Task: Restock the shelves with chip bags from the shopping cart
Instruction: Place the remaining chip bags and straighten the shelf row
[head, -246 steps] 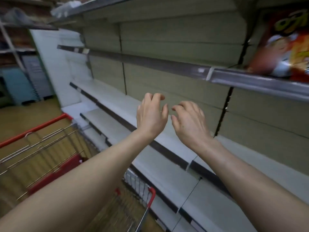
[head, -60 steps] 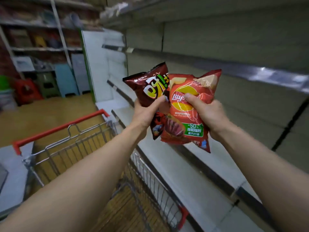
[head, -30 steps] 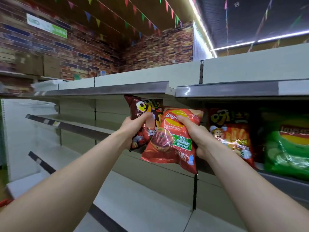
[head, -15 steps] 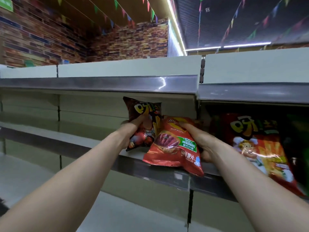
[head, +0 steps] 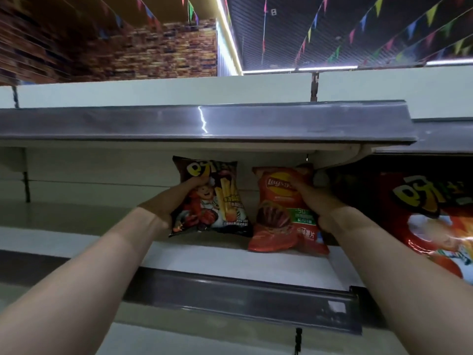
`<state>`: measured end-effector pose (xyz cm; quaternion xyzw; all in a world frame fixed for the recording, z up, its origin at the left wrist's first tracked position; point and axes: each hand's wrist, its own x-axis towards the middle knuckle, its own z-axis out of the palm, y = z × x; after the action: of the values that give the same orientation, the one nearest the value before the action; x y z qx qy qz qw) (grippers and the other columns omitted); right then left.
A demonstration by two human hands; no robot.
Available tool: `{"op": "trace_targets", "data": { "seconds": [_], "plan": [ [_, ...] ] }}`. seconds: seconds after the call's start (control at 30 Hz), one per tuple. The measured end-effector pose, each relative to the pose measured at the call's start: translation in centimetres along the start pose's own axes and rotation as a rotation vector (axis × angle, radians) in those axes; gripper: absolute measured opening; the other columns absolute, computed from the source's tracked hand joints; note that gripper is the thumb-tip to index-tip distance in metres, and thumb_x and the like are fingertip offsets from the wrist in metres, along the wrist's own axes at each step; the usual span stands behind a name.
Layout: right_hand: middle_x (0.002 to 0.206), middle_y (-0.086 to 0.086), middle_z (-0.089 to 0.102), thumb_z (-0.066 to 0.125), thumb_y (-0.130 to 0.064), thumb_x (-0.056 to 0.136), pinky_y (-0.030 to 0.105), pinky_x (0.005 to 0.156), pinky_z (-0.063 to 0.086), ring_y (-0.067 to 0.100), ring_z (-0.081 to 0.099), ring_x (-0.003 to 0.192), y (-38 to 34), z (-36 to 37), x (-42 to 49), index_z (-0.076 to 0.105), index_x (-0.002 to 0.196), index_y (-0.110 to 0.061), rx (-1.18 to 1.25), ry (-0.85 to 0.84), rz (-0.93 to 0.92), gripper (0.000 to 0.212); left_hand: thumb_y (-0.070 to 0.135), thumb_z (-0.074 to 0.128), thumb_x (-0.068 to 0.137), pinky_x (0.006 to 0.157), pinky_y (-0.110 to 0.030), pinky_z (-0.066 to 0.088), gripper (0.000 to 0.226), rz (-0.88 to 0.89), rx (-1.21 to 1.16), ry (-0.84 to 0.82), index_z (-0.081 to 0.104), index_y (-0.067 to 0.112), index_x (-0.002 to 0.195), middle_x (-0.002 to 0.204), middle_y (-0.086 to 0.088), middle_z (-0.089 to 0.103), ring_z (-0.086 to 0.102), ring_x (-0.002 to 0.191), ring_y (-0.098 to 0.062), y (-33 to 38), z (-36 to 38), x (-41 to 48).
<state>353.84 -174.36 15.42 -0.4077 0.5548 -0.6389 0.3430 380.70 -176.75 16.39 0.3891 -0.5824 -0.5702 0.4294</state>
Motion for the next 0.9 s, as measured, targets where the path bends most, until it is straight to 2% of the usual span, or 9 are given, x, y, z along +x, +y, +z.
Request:
{"op": "trace_targets", "data": {
  "seconds": [0.2, 0.3, 0.43, 0.47, 0.53, 0.6, 0.77, 0.9],
  "plan": [
    [0.123, 0.005, 0.061, 0.065, -0.048, 0.087, 0.045, 0.099, 0.048, 0.032, 0.061, 0.11, 1.0, 0.1, 1.3, 0.045, 0.138, -0.019, -0.043, 0.061, -0.118, 0.063, 0.041, 0.067, 0.079, 0.07, -0.04, 0.061, 0.044, 0.009, -0.029, -0.026, 0.066, 0.016, 0.116, 0.102, -0.011, 0.074, 0.072, 0.09, -0.029, -0.3, -0.6, 0.2],
    [0.128, 0.008, 0.06, 0.064, -0.049, 0.088, 0.044, 0.1, 0.048, 0.032, 0.06, 0.113, 1.4, 1.2, 2.4, 0.047, 0.139, -0.015, -0.023, 0.084, -0.116, 0.063, 0.043, 0.067, 0.079, 0.08, -0.046, 0.058, 0.048, -0.019, -0.083, -0.108, 0.067, 0.014, 0.118, 0.109, -0.013, 0.072, 0.07, 0.098, -0.032, 0.1, 1.6, 0.9],
    [0.11, 0.01, 0.071, 0.069, -0.044, 0.085, 0.038, 0.088, 0.055, 0.025, 0.068, 0.096, 2.0, 1.5, 3.1, 0.067, 0.115, -0.018, 0.072, -0.017, -0.094, 0.039, 0.039, 0.072, 0.074, 0.091, -0.045, 0.055, 0.054, -0.015, -0.154, -0.188, 0.067, 0.01, 0.119, 0.113, -0.015, 0.07, 0.068, 0.104, -0.031, 0.6, 5.5, 2.2],
    [0.107, 0.009, 0.072, 0.072, -0.046, 0.081, 0.039, 0.089, 0.055, 0.024, 0.069, 0.094, 2.2, 1.2, 3.1, 0.068, 0.111, -0.019, 0.084, -0.039, -0.09, 0.041, 0.039, 0.072, 0.072, 0.089, -0.043, 0.056, 0.056, -0.003, -0.163, -0.185, 0.067, 0.01, 0.119, 0.112, -0.015, 0.071, 0.069, 0.102, -0.03, 0.6, 6.0, 2.5],
    [0.107, 0.007, 0.073, 0.074, -0.054, 0.075, 0.043, 0.093, 0.054, 0.025, 0.07, 0.097, 2.5, 0.5, 3.3, 0.068, 0.116, -0.02, 0.075, -0.099, -0.064, 0.054, 0.04, 0.072, 0.07, 0.083, -0.039, 0.058, 0.058, -0.004, -0.195, -0.181, 0.067, 0.01, 0.119, 0.111, -0.015, 0.071, 0.07, 0.099, -0.03, 0.2, 6.7, 3.0],
    [0.11, 0.008, 0.072, 0.073, -0.053, 0.076, 0.045, 0.097, 0.051, 0.027, 0.069, 0.102, 2.5, 0.0, 3.4, 0.065, 0.122, -0.021, 0.088, -0.192, -0.048, 0.056, 0.041, 0.07, 0.07, 0.08, -0.039, 0.059, 0.059, -0.021, -0.23, -0.197, 0.067, 0.01, 0.12, 0.113, -0.015, 0.07, 0.069, 0.1, -0.03, -0.4, 6.9, 3.4],
    [0.113, 0.01, 0.071, 0.065, -0.035, 0.088, 0.041, 0.097, 0.05, 0.028, 0.066, 0.107, 2.0, -0.8, 3.0, 0.066, 0.12, -0.019, 0.17, -0.372, 0.058, 0.036, 0.042, 0.066, 0.074, 0.068, -0.038, 0.06, 0.049, -0.05, -0.262, -0.218, 0.07, 0.012, 0.112, 0.108, -0.015, 0.072, 0.072, 0.088, -0.03, -0.9, 6.9, 3.7],
    [0.114, 0.016, 0.07, 0.064, -0.033, 0.089, 0.043, 0.096, 0.051, 0.031, 0.065, 0.109, 1.8, -1.9, 2.6, 0.066, 0.12, -0.011, 0.126, -0.414, 0.216, 0.038, 0.043, 0.065, 0.08, 0.096, -0.045, 0.05, 0.048, -0.049, -0.262, -0.217, 0.068, 0.013, 0.118, 0.114, -0.015, 0.07, 0.067, 0.105, -0.033, -1.2, 7.4, 3.9]
  ]
}}
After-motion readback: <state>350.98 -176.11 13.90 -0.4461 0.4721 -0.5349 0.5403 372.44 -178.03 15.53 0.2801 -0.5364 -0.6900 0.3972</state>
